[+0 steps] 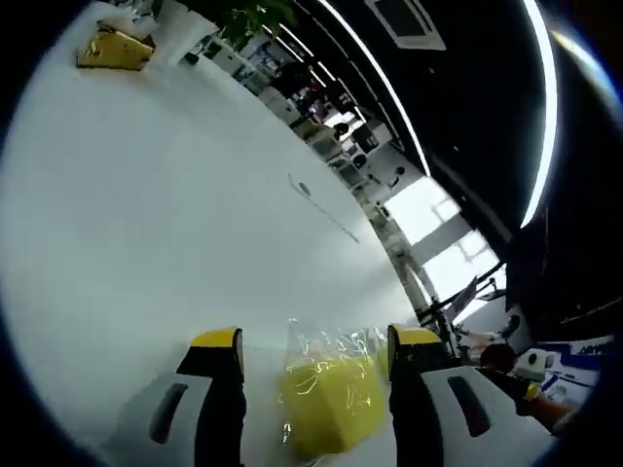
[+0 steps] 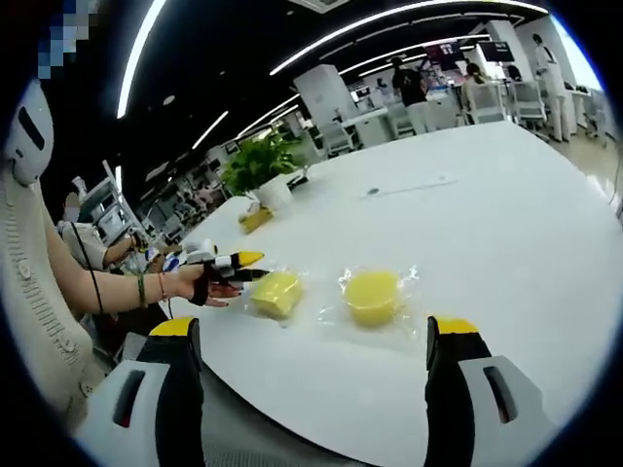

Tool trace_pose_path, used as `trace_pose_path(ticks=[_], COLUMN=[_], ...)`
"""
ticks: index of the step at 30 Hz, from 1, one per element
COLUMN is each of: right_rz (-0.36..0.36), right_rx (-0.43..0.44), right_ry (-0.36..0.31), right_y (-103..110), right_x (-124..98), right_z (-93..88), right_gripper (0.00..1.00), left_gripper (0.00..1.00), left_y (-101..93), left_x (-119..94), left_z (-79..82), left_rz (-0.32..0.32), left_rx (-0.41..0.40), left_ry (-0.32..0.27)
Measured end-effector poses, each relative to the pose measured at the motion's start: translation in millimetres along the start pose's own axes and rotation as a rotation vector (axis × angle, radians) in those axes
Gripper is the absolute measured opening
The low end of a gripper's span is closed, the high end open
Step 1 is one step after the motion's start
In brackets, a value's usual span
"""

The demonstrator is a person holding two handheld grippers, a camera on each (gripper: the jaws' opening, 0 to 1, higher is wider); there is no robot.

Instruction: Compare the silicone blocks by pressing each to a similar depth, holding the contact briefly, and releasing to observe deformation and rebound differences across the visible hardness samples.

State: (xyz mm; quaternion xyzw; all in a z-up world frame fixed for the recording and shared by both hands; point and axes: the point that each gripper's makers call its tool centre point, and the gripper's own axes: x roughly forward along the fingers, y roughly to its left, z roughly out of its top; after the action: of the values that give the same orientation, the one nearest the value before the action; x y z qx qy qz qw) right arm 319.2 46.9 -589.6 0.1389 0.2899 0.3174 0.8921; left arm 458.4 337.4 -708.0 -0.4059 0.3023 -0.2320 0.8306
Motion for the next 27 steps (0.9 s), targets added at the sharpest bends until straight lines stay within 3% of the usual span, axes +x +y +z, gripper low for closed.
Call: trace_pose_path(ticks=[8,14,17,20,21,27], right_rz=[-0.046,-0.049,-0.057,-0.070,-0.069,-0.070], right_rx=[-0.001,-0.002,-0.007,-0.032,-0.029,-0.026], right_ry=[0.020,0.032,0.029,0.022,0.024,0.026], right_y=[-8.0,-8.9,-11.0,-13.2,-13.4,-12.9], right_x=[-3.1,-2.0,-2.7,-4.0,-4.3,-6.1], right_z=[-4.2,-5.8,-4.2,-2.2,-2.3,-3.8], right_gripper=[0.91,0.90,0.90,0.89,0.89,0.89], left_gripper=[0.36,0.19,0.15,0.05,0.01,0.00], left_y=[12.6,19.2,20.7,22.0,18.5,-1.4], left_x=[16.1,22.3,22.5,22.0,20.8,20.5], left_z=[-6.2,-18.4,-15.4,-9.7,-9.2,-15.6], left_rz=[-0.073,-0.075,-0.084,-0.084,-0.081,-0.063], left_rx=[-0.132,-0.156,-0.172,-0.168,-0.110,-0.090], left_ry=[-0.003,0.020,-0.008,-0.038,-0.050,-0.043])
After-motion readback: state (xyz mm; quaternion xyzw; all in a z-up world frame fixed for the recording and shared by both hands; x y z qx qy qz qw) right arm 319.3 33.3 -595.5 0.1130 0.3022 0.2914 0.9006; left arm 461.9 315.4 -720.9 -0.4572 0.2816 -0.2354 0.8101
